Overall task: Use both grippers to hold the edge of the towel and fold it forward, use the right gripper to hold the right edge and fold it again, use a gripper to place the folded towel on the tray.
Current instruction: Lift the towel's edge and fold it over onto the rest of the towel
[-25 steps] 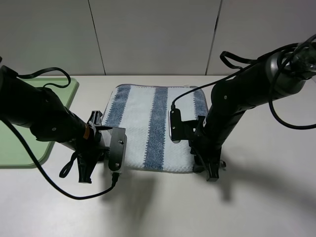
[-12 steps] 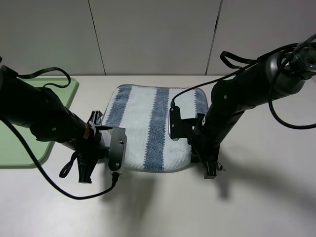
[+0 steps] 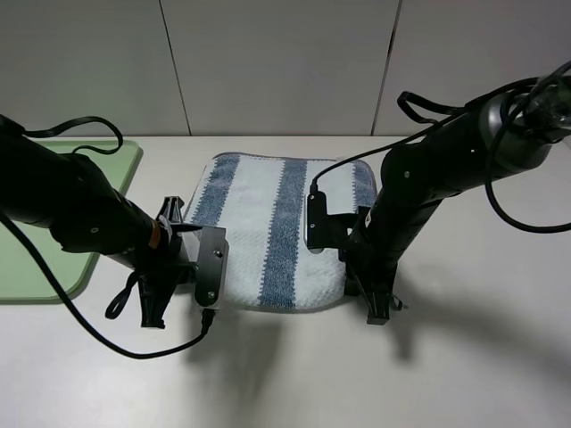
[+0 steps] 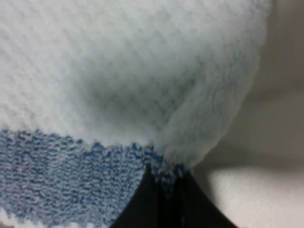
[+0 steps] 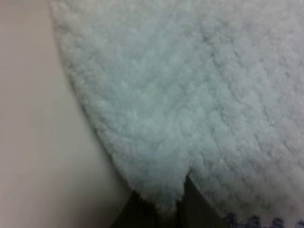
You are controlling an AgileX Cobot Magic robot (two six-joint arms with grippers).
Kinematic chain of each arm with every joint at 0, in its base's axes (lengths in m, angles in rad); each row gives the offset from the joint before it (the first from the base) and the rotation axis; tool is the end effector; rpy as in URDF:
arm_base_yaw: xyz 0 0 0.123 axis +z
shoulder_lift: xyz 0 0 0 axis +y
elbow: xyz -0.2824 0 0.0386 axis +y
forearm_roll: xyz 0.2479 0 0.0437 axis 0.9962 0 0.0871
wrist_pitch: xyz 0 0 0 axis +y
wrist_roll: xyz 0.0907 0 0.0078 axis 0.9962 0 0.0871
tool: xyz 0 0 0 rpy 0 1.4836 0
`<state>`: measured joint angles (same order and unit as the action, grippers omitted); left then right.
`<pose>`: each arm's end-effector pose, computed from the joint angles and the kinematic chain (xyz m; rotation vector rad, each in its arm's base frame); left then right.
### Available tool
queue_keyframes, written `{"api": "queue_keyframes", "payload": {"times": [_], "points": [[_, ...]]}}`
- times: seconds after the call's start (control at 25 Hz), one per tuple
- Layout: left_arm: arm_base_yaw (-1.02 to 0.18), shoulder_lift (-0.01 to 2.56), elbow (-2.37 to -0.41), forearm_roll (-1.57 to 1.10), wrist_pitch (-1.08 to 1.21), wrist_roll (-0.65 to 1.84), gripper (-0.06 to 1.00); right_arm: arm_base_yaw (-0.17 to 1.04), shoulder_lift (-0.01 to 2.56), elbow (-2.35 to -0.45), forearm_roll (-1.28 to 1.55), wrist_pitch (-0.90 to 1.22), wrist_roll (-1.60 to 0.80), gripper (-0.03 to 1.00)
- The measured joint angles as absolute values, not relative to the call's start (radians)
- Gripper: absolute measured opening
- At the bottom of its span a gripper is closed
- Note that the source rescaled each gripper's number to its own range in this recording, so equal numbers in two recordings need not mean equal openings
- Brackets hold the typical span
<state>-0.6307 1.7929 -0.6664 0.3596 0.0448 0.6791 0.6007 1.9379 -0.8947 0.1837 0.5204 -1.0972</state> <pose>0.2339 -0.1690 0.1045 1.9683 1.7908 0.1551 0.2502 0.1815 0.0903 -2.1082 2.1683 0.1099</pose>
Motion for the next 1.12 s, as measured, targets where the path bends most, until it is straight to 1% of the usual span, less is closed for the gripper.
{"api": "queue_keyframes", "payload": {"times": [0.2, 0.64, 0.84, 1.12], "points": [[-0.643, 1.748, -0.666, 0.323, 0.106, 0.679, 0.0, 0.602, 1.894, -0.889, 0.193, 0.59, -1.066, 0.0], [-0.75, 1.629, -0.666, 0.294, 0.222, 0.638, 0.0, 0.604, 1.793, -0.887, 0.222, 0.731, -1.036, 0.0], [-0.756, 1.596, -0.666, 0.293, 0.286, 0.587, 0.0, 0.604, 1.734, -0.886, 0.236, 0.768, -1.036, 0.0], [-0.756, 1.487, -0.666, 0.264, 0.372, 0.577, 0.0, 0.604, 1.689, -0.886, 0.243, 0.821, -1.033, 0.0]]}}
